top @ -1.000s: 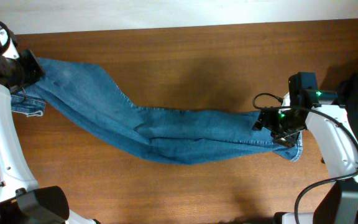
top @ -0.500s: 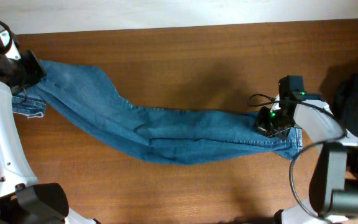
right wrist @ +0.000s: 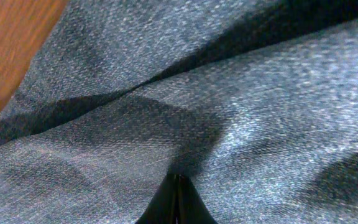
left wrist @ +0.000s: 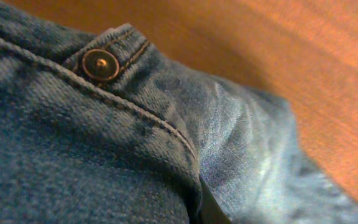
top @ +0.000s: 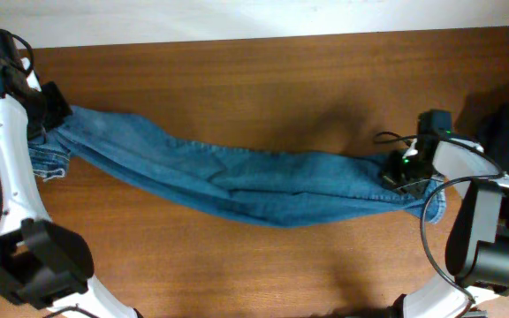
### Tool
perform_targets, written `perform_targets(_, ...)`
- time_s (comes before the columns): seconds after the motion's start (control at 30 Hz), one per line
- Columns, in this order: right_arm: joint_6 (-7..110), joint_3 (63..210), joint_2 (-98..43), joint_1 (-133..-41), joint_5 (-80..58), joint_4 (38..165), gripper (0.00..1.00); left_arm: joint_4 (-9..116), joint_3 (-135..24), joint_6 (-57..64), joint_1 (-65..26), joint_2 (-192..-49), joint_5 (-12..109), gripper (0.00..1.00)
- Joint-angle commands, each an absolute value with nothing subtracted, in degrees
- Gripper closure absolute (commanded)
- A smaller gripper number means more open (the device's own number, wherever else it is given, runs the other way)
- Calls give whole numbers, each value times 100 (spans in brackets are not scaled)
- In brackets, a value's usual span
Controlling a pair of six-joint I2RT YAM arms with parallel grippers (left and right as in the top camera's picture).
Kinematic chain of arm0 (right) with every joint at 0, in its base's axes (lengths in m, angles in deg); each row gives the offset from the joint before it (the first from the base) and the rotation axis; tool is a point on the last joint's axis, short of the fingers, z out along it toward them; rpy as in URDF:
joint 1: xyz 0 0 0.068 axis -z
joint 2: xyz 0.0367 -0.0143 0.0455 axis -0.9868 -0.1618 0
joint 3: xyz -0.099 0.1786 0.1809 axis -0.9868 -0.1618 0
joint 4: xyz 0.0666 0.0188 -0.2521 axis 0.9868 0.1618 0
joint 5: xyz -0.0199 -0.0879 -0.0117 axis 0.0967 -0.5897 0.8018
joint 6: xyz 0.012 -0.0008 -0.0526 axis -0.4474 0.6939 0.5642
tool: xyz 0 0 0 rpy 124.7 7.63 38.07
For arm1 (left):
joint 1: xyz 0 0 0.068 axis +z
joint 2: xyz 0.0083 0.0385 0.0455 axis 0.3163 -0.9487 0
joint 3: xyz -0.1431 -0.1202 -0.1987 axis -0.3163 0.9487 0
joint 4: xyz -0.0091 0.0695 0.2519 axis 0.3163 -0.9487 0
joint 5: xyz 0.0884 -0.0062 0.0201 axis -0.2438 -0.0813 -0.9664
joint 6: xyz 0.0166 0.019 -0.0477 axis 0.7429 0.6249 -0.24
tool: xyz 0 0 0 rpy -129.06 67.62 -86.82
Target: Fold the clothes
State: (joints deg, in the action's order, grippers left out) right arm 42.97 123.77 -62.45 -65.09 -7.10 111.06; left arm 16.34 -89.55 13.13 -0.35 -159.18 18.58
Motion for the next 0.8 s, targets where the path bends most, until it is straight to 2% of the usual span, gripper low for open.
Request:
perform_targets(0.0,4314,12248,-6596,-6011,-1679,11054,96,1745,-8993,1450,2,-16180,1632,89)
perform_targets(0.17,4399,12248,-6596,-5917,-1735,10944,96,1977,-8993,1592,2,-16272,708,80)
perform_targets(0.27,4402,12248,-6596,-5917,-1740,10931,96,2062,-8993,1752,2,-16272,614,78)
perform_targets(0.33,4402,12248,-6596,-5917,-1746,10951,96,2147,-8993,1752,24,-16272,408,67)
perform_targets(0.47,4402,12248,-6596,-5917,-1759,10988,96,2141,-8993,1745,107,-16272,358,63)
perform_targets(0.57,4402,12248,-6596,-5917,-1757,10997,96,1854,-8995,1592,122,-16261,599,59)
perform_targets(0.63,4402,12248,-6596,-5917,-1757,11014,96,1520,-8995,1439,122,-16261,1171,54)
perform_targets(0.7,4406,12248,-6596,-5917,-1757,11056,96,1011,-8995,1142,122,-16261,1766,54)
perform_targets(0.77,4423,12248,-6596,-5917,-1757,11060,96,716,-8995,893,122,-16261,1934,47)
